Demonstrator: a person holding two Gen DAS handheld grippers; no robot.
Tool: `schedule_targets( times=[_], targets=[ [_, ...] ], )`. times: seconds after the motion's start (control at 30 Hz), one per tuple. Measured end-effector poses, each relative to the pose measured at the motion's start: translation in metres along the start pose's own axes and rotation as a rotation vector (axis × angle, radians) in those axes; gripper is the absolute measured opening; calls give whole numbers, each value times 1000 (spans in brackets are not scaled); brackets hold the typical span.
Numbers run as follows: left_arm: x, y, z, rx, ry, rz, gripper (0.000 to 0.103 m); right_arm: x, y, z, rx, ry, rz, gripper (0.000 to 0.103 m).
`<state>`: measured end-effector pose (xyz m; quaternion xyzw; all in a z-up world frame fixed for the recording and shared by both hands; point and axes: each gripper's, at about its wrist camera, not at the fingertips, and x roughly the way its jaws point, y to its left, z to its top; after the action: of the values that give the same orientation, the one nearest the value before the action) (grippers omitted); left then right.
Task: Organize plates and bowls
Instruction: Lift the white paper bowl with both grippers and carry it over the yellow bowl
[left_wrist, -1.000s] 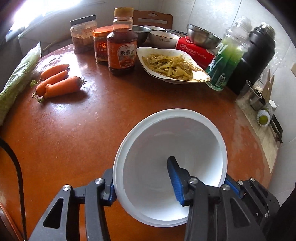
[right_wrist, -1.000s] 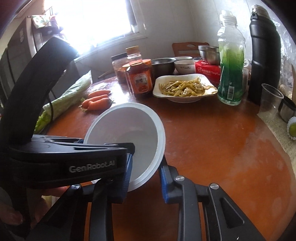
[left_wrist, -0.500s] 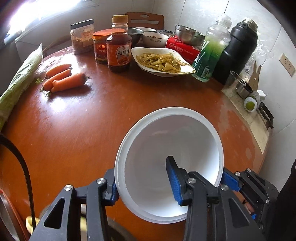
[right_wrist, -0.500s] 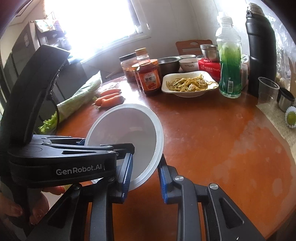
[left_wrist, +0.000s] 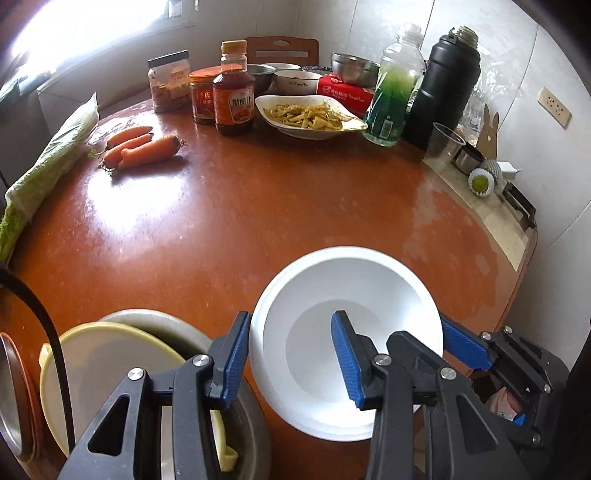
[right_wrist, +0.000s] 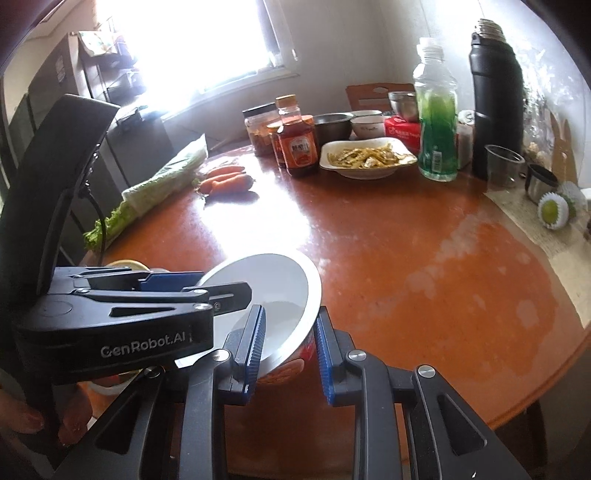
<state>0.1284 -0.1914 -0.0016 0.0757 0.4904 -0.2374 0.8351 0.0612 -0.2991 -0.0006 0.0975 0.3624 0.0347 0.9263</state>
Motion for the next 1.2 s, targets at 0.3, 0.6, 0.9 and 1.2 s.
schedule_targets(
  times=[0.3,0.6,0.9,1.2],
  targets=[
    [-5,3,-12,-25,-32,-47,45,-8,-5,-13,24,-2,-25,27],
    [4,-5,-9,-5,-33,-11,45,-12,-6,-16,29,-9,-31,27],
    [11,-17,-16,16,-33,-21,35,-16,-16,-20,59,-24,-30,25],
    [6,-17,-19,9,-59,-35,32,-17,-17,-21,76,-36,-27,23]
  ],
)
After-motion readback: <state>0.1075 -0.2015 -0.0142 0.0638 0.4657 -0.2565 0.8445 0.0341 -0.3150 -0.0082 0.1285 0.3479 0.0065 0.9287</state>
